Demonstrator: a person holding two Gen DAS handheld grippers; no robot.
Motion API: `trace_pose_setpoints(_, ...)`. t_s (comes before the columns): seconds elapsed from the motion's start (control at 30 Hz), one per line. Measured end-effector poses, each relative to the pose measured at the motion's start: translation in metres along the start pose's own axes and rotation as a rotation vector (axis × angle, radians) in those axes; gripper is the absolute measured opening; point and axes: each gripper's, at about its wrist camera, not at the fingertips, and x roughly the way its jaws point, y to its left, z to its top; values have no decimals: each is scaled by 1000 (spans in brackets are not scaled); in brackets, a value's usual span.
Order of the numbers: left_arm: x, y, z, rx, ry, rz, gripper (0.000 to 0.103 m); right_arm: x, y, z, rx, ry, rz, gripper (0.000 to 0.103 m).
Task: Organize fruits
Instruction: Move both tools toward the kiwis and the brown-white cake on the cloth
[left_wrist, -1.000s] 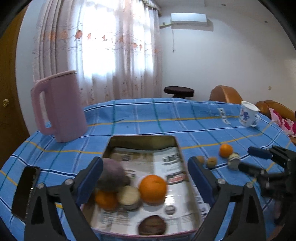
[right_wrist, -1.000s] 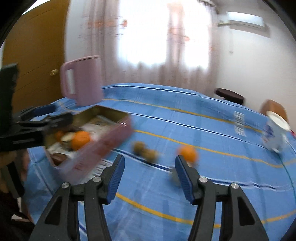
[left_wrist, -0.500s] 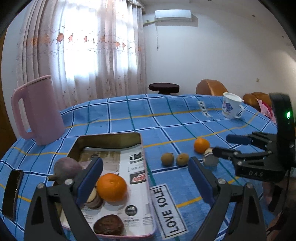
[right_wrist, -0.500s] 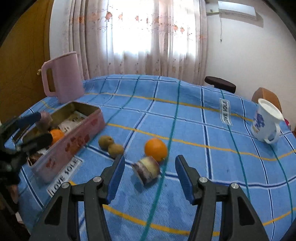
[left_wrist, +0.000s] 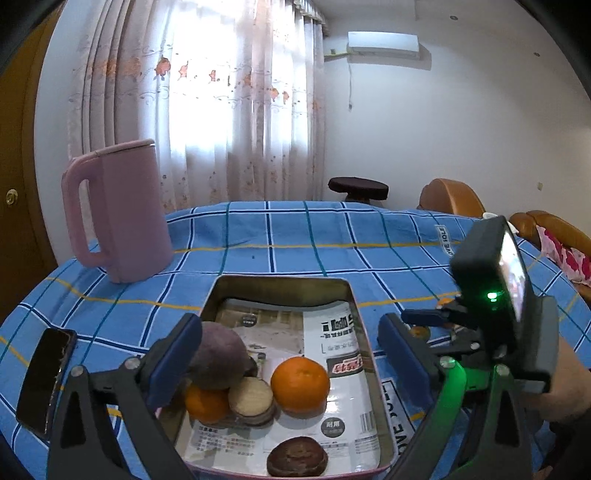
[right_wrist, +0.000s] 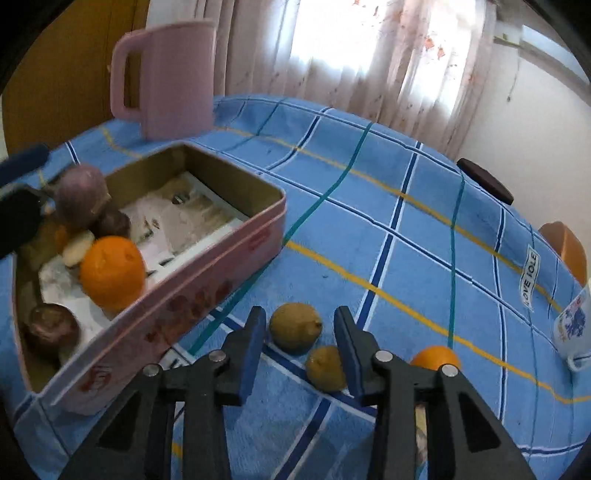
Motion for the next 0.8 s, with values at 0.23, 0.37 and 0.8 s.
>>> trace_pose_setpoints(0.23,-1,-12,-1,10,11,-41,99,-26,-9,-7,60,-89,27,30)
trace_pose_setpoints(0.37,1,-45,-1,70,21,-93,99,-64,-44,-32,187,-182,-41,30)
trace_pose_setpoints(0.8,47,-149,-10,191,172,-241,88,-96,-119,-97,409,-183,-146,30)
